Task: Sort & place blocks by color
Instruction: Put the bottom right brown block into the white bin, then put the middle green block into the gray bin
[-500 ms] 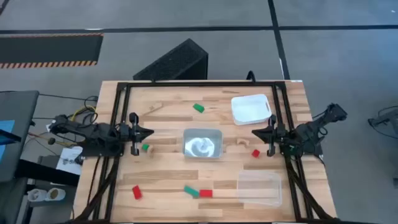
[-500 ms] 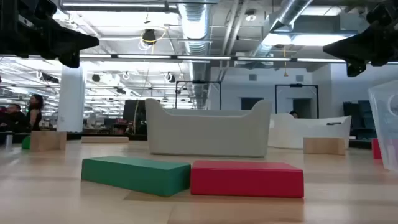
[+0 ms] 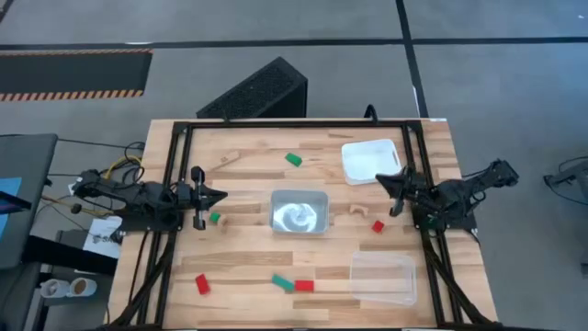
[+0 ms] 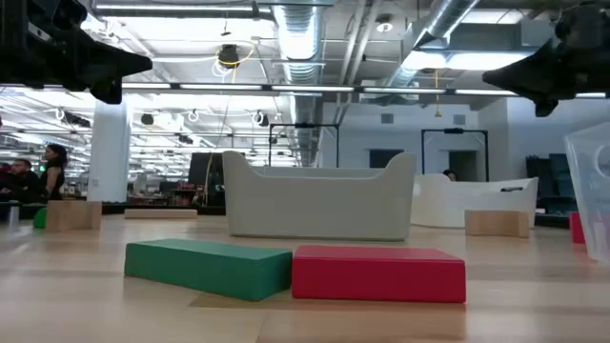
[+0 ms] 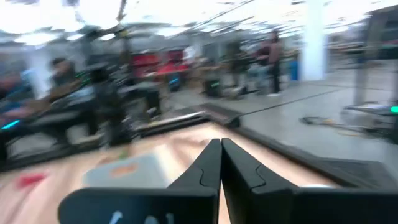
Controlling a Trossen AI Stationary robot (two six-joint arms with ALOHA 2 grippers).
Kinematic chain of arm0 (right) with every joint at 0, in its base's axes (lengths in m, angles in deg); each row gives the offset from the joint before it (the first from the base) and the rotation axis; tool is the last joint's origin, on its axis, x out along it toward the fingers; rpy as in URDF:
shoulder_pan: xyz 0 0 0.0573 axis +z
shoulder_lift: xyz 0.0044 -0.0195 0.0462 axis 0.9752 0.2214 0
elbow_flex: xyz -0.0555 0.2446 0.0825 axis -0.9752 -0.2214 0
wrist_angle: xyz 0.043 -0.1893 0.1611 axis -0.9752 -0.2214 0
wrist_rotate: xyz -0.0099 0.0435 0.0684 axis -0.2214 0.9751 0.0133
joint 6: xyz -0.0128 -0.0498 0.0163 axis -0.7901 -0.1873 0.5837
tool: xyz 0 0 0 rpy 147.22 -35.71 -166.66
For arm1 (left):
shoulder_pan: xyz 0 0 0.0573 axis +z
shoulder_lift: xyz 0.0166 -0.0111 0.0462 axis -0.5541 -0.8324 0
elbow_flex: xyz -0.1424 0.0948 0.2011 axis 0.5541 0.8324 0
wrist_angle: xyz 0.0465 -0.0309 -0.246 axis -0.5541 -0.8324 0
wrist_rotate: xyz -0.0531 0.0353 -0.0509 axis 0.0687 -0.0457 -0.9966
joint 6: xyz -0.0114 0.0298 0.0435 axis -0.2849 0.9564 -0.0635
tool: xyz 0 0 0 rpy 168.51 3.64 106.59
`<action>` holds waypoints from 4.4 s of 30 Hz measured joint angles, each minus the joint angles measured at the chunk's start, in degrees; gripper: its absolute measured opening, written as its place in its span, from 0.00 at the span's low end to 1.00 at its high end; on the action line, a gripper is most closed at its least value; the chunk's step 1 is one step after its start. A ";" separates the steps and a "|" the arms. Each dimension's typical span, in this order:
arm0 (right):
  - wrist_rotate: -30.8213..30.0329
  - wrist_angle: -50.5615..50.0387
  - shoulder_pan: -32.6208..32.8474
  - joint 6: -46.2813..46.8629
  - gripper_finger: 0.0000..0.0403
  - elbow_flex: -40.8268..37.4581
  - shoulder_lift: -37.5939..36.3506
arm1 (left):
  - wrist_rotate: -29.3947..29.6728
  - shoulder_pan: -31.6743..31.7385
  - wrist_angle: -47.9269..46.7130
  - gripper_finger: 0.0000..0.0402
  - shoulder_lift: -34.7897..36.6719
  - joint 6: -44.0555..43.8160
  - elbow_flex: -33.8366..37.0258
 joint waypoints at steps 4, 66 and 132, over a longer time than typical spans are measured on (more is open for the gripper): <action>0.93 0.50 -2.93 -1.85 0.08 3.79 0.08 | 0.00 0.00 -0.01 0.00 0.00 0.00 -0.01; 32.53 -42.00 -13.08 32.55 0.72 30.86 70.80 | 0.01 0.00 0.00 0.00 0.00 0.00 0.00; 31.21 -37.07 -47.58 25.74 0.62 35.17 64.73 | 0.01 0.00 -0.01 0.00 0.01 0.00 0.00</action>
